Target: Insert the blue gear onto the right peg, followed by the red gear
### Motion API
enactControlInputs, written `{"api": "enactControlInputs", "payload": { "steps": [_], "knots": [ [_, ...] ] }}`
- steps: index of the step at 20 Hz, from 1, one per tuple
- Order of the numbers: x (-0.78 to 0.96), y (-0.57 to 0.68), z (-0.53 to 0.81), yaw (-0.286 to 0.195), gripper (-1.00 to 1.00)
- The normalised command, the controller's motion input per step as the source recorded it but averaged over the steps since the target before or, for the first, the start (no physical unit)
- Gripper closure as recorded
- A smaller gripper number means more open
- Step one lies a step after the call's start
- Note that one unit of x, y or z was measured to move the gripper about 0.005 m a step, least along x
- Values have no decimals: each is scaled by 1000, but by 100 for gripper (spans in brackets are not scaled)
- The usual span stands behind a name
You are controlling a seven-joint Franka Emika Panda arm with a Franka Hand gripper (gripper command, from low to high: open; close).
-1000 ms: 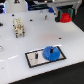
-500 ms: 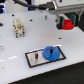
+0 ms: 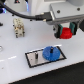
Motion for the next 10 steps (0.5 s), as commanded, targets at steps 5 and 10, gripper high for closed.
{"api": "enactControlInputs", "payload": {
  "steps": [5, 10],
  "knots": [
    [283, -268, -11, 0, 100],
    [77, -238, -56, 0, 100]
  ]
}}
